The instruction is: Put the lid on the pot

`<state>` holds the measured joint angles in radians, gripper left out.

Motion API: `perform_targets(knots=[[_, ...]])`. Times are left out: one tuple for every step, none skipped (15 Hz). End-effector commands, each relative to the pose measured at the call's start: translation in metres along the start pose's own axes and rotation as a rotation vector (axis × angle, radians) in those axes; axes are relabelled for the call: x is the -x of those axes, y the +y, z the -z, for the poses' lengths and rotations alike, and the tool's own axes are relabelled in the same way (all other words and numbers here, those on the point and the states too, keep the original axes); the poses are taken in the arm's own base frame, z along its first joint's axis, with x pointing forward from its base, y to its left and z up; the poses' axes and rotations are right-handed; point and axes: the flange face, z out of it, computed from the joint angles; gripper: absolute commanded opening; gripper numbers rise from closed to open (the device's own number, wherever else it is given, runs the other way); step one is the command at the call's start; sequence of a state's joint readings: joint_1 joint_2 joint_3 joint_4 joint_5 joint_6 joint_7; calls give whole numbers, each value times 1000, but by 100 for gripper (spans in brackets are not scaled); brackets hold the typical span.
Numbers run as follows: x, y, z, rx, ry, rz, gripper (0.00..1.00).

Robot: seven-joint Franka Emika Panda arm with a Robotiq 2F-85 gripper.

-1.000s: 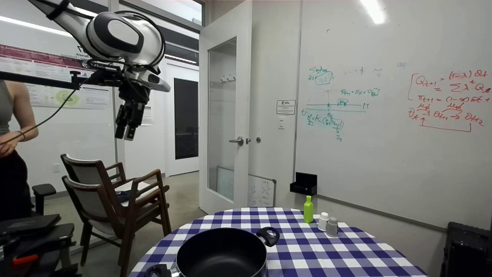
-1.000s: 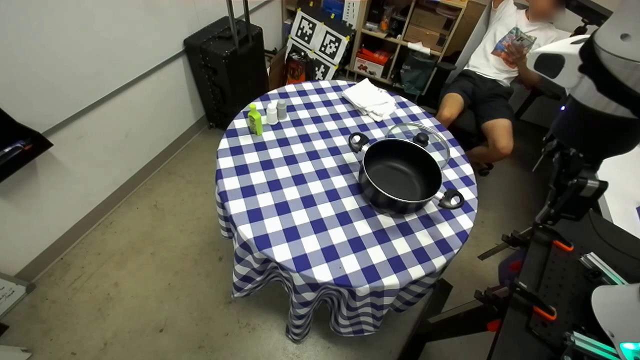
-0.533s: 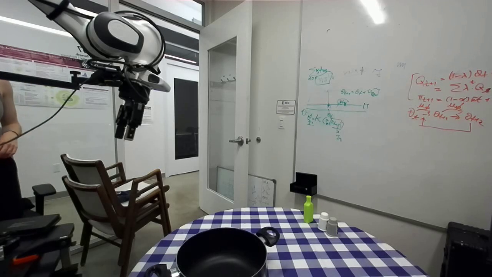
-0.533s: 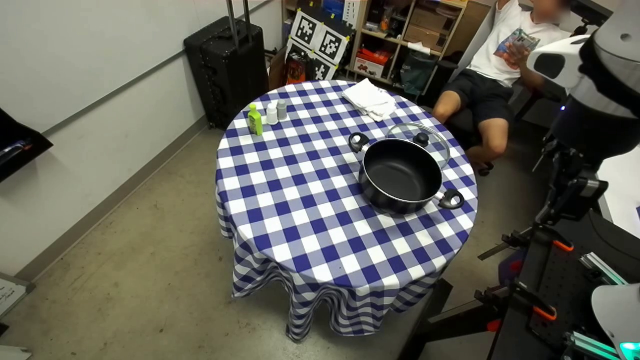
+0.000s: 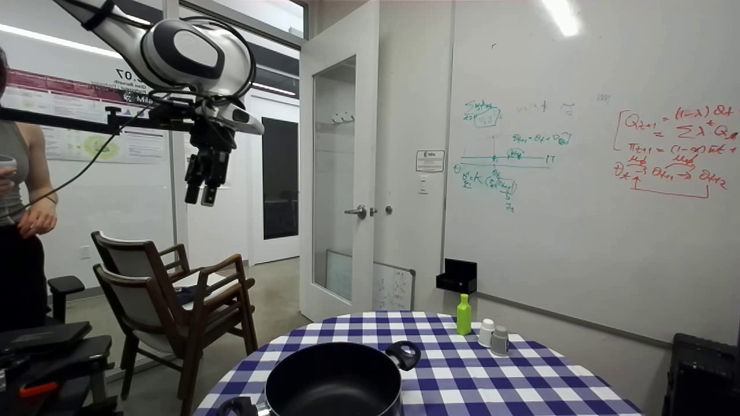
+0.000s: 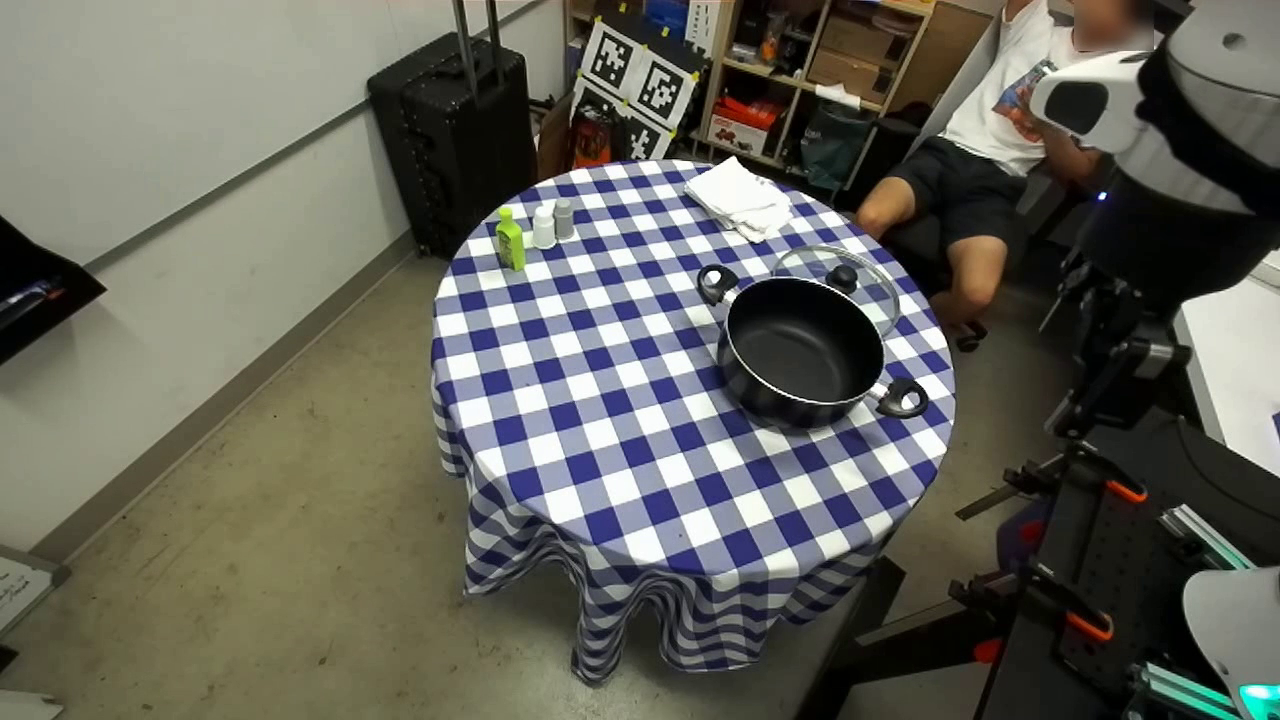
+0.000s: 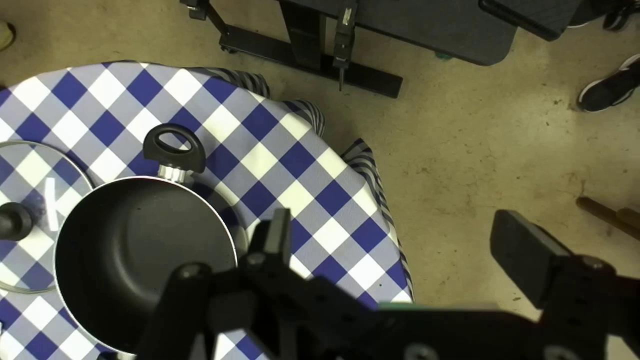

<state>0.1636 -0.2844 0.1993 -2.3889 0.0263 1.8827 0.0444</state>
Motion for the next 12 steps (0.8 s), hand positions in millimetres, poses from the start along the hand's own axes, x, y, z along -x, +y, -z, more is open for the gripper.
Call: perform_targets(knots=[[-24, 11, 3, -20, 5, -49, 100], [-29, 20, 2, -31, 7, -72, 100], [-33, 29, 1, -37, 10, -95, 100], [-35, 44, -1, -49, 16, -121, 100], [-38, 59, -3, -61, 22, -149, 100], [-38, 81, -4, -80, 33, -180, 100], [-39, 102, -6, -87, 40, -221, 100], [-38, 123, -7, -104, 47, -256, 100], [-37, 145, -9, -107, 49, -299, 100], [-33, 168, -11, -119, 51, -341, 100], [-31, 186, -13, -131, 56, -380, 100], [-25, 205, -13, -143, 63, -422, 100]])
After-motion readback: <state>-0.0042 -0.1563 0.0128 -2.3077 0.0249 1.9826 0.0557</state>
